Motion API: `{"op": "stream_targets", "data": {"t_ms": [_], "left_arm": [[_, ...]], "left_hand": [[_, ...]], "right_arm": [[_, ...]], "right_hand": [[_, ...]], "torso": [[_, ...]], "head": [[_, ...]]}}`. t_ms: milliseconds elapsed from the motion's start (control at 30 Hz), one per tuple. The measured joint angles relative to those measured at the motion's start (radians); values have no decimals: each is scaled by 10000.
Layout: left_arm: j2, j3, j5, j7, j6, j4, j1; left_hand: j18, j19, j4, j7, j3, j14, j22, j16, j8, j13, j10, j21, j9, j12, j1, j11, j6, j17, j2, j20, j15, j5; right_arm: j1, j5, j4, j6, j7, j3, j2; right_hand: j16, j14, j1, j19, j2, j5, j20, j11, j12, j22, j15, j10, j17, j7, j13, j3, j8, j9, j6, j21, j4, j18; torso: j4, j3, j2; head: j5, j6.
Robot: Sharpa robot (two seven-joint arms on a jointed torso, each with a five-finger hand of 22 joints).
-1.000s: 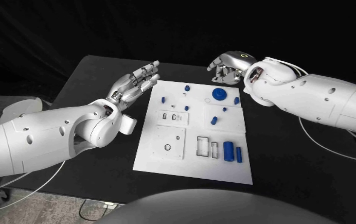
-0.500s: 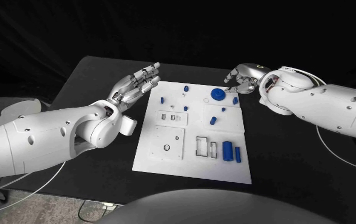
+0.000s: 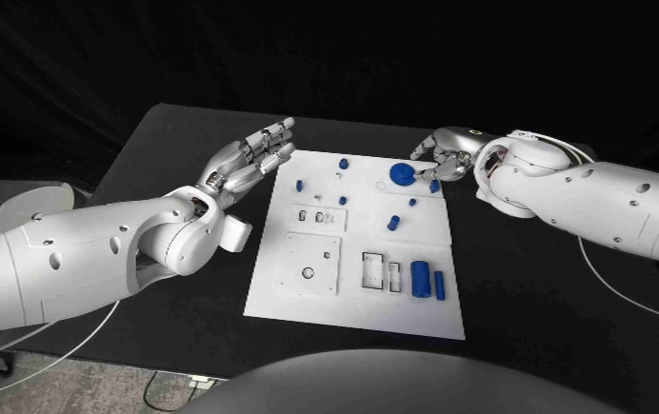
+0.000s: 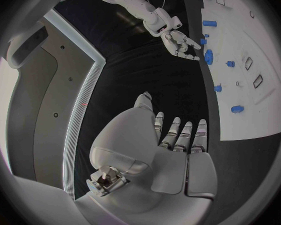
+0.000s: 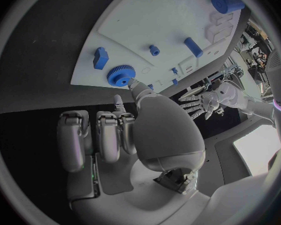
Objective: Assemble the parts on the task board
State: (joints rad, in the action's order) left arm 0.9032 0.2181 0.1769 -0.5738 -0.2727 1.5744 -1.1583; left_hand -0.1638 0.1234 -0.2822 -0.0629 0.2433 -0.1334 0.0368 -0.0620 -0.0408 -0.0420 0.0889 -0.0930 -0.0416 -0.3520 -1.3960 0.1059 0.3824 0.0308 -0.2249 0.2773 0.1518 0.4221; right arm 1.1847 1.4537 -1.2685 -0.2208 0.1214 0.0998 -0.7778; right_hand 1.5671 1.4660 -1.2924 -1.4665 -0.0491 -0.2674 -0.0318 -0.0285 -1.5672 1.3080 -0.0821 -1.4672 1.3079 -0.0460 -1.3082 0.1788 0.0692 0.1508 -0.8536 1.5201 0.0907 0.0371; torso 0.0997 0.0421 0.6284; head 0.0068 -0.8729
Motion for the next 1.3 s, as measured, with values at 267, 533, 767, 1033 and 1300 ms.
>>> {"op": "stream_targets", "data": {"t_ms": [267,533,767,1033,1300], "left_arm": [[2,0,-1,29,16,-5,2],[3,0,-1,77,31,-13,9],[36,0,-1,109,33,-16,29],[0,0,-2,129,46,-49,47],[-4,0,-2,150,68,-66,57]], "left_hand": [[0,1,0,0,0,0,0,0,0,1,0,0,1,0,0,0,0,-1,0,-1,0,0],[0,1,0,0,0,0,0,0,0,1,0,0,1,0,-40,0,0,-2,-40,-1,0,0],[0,2,0,0,0,0,0,0,0,1,0,0,2,0,-40,-1,0,-2,-40,-2,0,48],[0,37,-28,0,-28,0,0,0,0,2,0,0,2,0,-39,-1,-1,-3,-40,33,0,48],[1,38,-28,0,-28,-36,0,0,0,2,-36,0,3,0,-39,35,-1,-3,-39,33,36,48]], "right_arm": [[-104,-3,125,-13,-24,0,172],[-178,-85,188,-191,-112,0,145],[-185,-227,145,-708,-334,0,97],[-193,-325,174,-1335,-567,0,142],[-197,-369,217,-1264,-606,0,212]], "right_hand": [[-115,5,-206,-14,-134,-91,86,-155,0,-2,-113,12,-1,306,1,179,0,138,307,-373,-398,0],[-792,19,-165,1175,-190,315,-334,433,457,-3,413,97,-2,428,3,134,0,353,496,-1322,-606,167],[-83,-13,-157,979,-197,433,-602,601,38,-3,626,49,-3,333,4,-12,80,584,400,-1150,-679,167],[4,-18,-157,8,-197,386,-621,505,0,-5,571,-4,-4,121,5,-134,708,1322,-857,224,-693,-165],[4,6,-75,2,-114,384,-323,201,0,-5,316,12,-5,-109,5,-279,337,1464,-285,473,-431,-163]], "torso": [[-9,0,-1],[0,-12,-6],[0,-19,-5],[-6,-19,-5],[1,-22,-5]], "head": [[4,1],[79,1],[111,1],[68,1],[61,1]]}}
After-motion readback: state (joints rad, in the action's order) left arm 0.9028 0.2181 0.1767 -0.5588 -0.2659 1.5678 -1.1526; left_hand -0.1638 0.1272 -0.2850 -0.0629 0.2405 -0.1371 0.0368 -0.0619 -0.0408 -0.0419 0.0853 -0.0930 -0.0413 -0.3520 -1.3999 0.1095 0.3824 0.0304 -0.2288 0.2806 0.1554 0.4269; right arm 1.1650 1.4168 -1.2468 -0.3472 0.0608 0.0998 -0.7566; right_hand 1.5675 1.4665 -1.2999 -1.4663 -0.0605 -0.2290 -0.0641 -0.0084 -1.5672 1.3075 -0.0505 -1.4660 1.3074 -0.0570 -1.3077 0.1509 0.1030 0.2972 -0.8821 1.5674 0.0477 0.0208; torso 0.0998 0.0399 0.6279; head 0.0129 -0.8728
